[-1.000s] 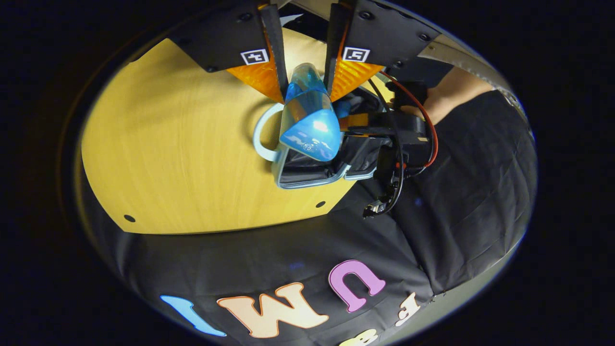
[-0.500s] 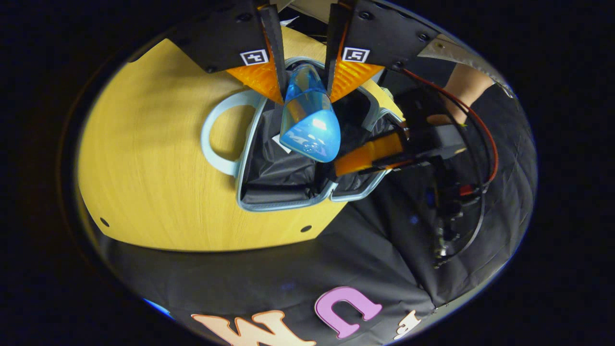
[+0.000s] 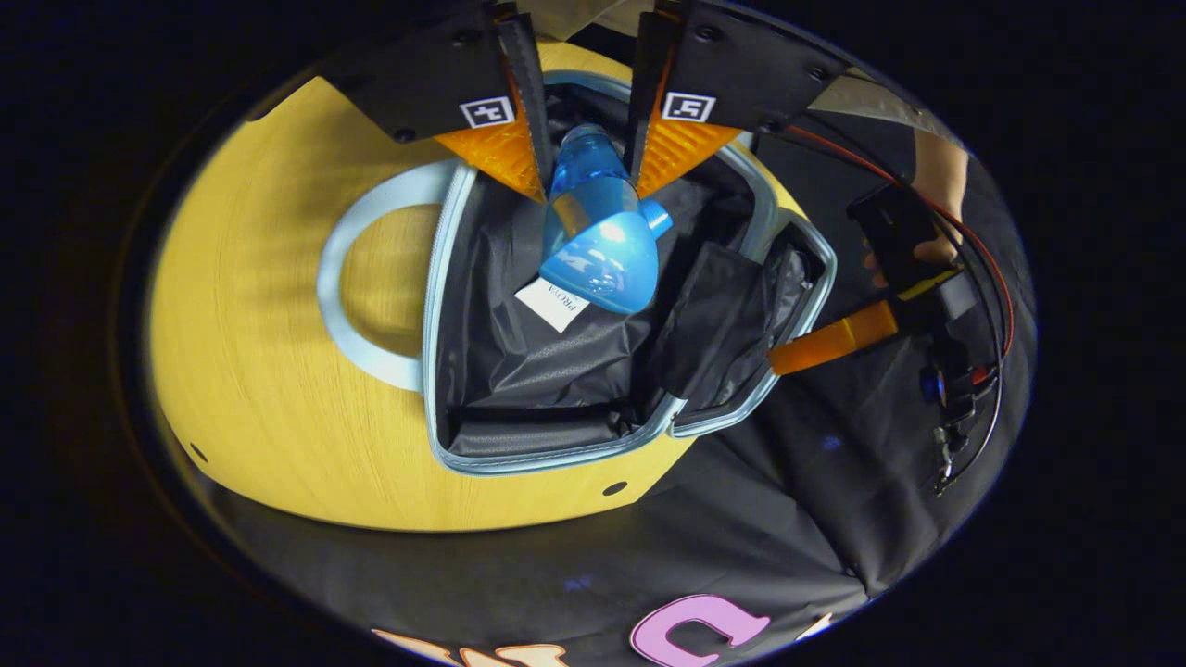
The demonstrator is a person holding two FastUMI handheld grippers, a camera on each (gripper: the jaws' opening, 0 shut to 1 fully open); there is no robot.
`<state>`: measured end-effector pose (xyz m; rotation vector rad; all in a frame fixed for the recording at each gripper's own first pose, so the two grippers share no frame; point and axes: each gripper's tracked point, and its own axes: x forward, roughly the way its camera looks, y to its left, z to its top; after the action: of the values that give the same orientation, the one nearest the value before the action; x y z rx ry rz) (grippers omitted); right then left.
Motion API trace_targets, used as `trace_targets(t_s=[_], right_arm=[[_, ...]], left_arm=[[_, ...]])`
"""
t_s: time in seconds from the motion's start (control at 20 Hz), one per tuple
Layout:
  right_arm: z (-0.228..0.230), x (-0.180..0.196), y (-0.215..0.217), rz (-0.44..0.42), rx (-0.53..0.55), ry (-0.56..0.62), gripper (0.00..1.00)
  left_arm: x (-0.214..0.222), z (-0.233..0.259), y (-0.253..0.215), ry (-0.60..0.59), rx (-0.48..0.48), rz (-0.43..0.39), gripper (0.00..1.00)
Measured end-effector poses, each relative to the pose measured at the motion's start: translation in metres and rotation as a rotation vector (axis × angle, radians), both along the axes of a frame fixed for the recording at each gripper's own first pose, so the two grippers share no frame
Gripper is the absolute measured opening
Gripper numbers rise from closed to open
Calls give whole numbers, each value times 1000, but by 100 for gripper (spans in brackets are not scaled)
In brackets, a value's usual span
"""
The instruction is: First open the suitcase, pack the skin care products into it, and then close the suitcase.
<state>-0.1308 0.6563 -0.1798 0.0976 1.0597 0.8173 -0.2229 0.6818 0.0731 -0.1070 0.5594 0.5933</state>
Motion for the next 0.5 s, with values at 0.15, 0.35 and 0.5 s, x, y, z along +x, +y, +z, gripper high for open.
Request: trace_targets(t_s=[0.15, 0.35, 0.5], right_arm=[[18, 14, 16, -21, 53, -88, 48], [47, 46, 20, -85, 94, -216, 96], [67, 59, 16, -149, 130, -264, 97]], left_arm=[[-14, 9, 26, -15, 16, 39, 94], [-33, 21, 64, -46, 9, 110, 94], [-51, 32, 101, -49, 41, 174, 94]])
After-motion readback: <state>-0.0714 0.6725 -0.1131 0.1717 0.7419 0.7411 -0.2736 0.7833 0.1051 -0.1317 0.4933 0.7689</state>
